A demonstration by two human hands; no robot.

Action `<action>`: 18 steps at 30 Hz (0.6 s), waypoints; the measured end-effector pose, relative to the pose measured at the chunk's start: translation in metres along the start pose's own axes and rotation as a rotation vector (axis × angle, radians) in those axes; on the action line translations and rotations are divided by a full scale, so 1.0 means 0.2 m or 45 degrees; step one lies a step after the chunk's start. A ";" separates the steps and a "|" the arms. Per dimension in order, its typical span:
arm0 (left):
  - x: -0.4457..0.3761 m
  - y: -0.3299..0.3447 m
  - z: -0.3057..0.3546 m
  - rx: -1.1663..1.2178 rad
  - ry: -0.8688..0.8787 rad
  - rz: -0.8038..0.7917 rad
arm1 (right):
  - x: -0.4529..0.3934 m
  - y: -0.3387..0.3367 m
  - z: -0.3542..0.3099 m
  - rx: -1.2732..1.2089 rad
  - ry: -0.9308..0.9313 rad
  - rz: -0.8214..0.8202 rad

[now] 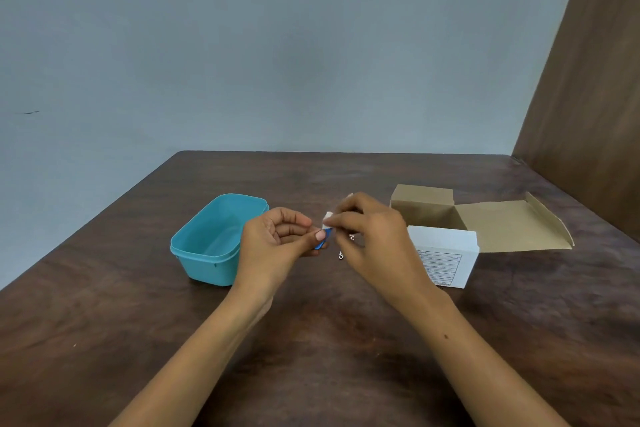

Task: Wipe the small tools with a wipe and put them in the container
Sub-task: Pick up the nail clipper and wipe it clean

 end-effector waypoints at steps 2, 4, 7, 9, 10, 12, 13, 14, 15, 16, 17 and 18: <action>0.00 0.00 0.01 -0.019 0.031 0.001 | 0.00 0.01 -0.01 0.027 -0.021 -0.012; 0.00 0.00 0.02 -0.020 0.052 -0.003 | -0.01 -0.02 0.02 0.045 0.009 0.045; 0.00 0.01 0.03 -0.050 0.095 -0.008 | -0.01 -0.06 0.08 0.056 0.077 0.139; 0.00 0.00 0.03 -0.072 0.112 -0.004 | -0.01 -0.05 0.07 0.054 0.069 0.126; -0.01 0.00 0.03 -0.075 0.115 0.003 | 0.00 -0.03 0.05 0.051 0.047 0.092; -0.01 -0.02 0.03 -0.084 0.120 0.014 | 0.01 0.01 0.01 0.051 0.004 0.017; -0.01 -0.02 0.03 -0.095 0.126 0.016 | 0.01 0.02 0.01 0.053 -0.002 0.001; -0.01 -0.02 0.03 -0.101 0.129 0.014 | 0.01 0.01 0.01 0.054 0.002 0.005; -0.01 -0.02 0.03 -0.099 0.128 0.011 | 0.01 0.00 0.02 0.053 0.012 0.026; -0.01 -0.02 0.04 -0.091 0.125 0.006 | 0.00 -0.01 0.04 0.051 0.028 0.052; -0.01 -0.01 0.04 -0.082 0.122 -0.001 | 0.00 -0.02 0.05 0.049 0.046 0.078; -0.01 -0.01 0.04 -0.073 0.116 -0.009 | 0.00 -0.03 0.06 0.051 0.061 0.106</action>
Point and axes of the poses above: each hand's wrist, its own x-axis away from the middle knuckle, its own y-axis out of the palm, z = x × y, the point moved 9 cm from there along -x, towards the middle knuckle, and after that the axes turned 4 degrees about z, right-handed, at the moved point
